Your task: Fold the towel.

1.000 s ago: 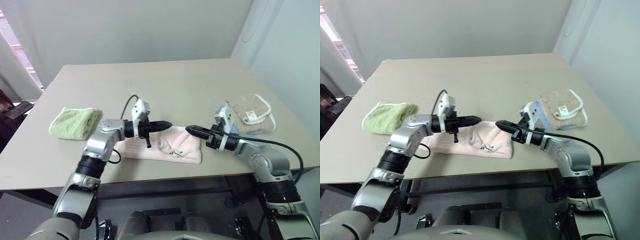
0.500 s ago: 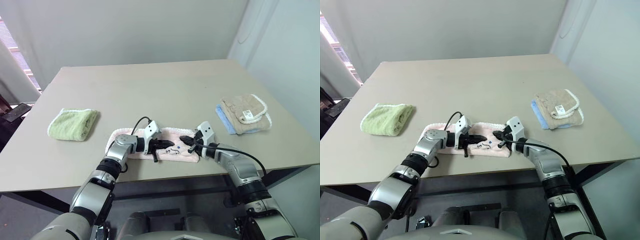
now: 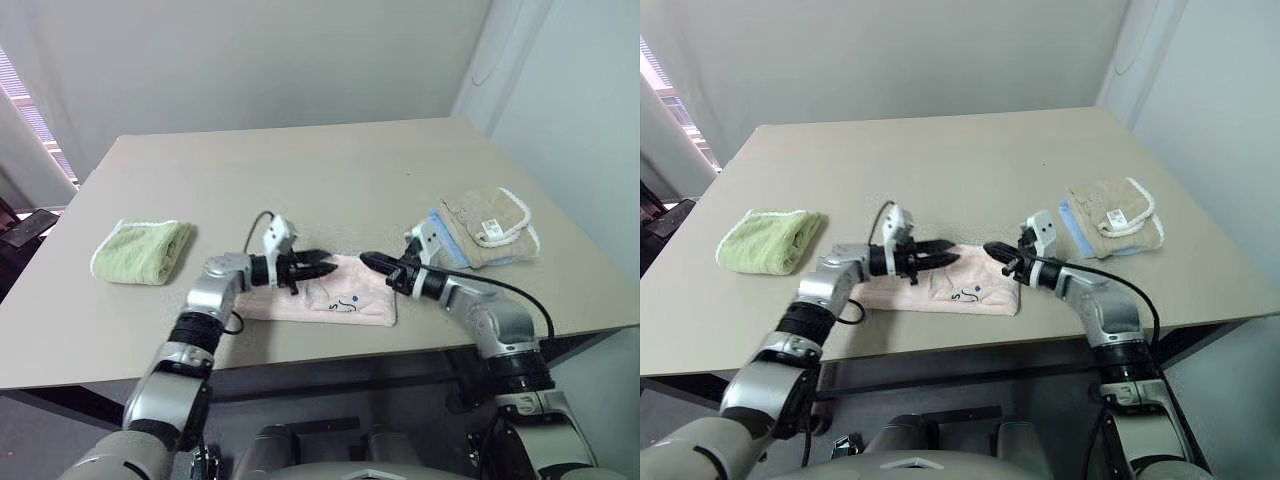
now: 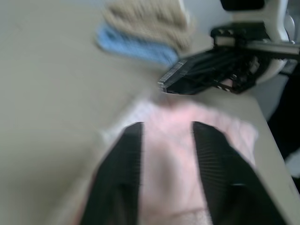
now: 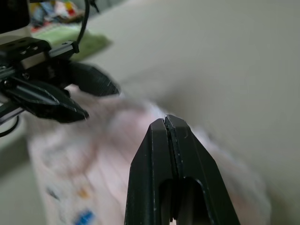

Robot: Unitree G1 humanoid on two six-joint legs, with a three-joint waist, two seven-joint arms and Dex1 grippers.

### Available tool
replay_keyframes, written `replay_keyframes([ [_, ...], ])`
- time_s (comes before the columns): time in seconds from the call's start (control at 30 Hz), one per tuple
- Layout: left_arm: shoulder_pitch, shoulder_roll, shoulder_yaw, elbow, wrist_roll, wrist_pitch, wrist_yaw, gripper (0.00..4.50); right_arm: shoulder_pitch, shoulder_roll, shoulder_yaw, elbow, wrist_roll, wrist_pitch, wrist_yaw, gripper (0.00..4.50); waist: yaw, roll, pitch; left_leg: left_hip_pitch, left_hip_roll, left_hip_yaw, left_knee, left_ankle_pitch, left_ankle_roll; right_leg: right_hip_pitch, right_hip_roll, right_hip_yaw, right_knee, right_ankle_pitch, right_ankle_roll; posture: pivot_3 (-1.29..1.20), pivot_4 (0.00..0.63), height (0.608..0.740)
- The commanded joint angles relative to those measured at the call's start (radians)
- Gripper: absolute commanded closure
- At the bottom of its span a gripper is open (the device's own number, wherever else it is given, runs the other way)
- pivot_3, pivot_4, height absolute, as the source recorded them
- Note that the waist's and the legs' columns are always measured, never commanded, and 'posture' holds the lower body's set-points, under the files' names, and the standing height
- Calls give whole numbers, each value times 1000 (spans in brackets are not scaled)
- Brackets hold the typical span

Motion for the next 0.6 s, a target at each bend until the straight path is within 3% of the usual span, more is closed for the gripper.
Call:
replay_keyframes([
  [0.03,51,81,95,-255,-141,198,22,1407,-22,-15,-20,-137,92,90,26,4500,-1,0,0,0,0,0,0,0,0,0,0,0,0,0,0,0,0,740],
  [0.17,161,213,249,-502,-331,492,110,21,-33,-34,-49,-214,216,239,39,4500,-2,0,1,-2,2,-2,-1,0,0,-3,0,1,0,0,0,0,0,740],
  [0.2,199,246,282,-542,-364,538,120,21,-33,-33,-51,-222,227,246,36,4500,-2,1,1,-2,2,-2,-1,0,0,-3,0,1,0,0,0,0,0,740],
  [0.3,323,363,335,-615,-387,641,146,0,-36,-28,-56,-227,256,275,29,3935,-6,1,1,0,2,-1,-1,-2,-3,-1,-1,1,-1,-2,-2,0,0,740],
  [0.53,574,442,511,-688,-458,772,259,0,-58,-42,-9,-203,278,323,62,1430,0,2,2,-2,4,1,-2,-2,-4,-9,-4,1,-3,-2,-3,0,0,740],
  [0.57,597,445,523,-695,-467,798,279,0,-63,-45,2,-194,277,336,66,1141,1,2,2,-4,4,2,-3,-2,-4,-12,-5,0,-3,-1,-3,0,0,740],
  [0.6,617,445,531,-704,-478,827,301,0,-70,-43,9,-181,276,351,66,1141,2,2,2,-6,4,2,-3,-2,-4,-13,-6,0,-3,-1,-3,0,0,740],
])
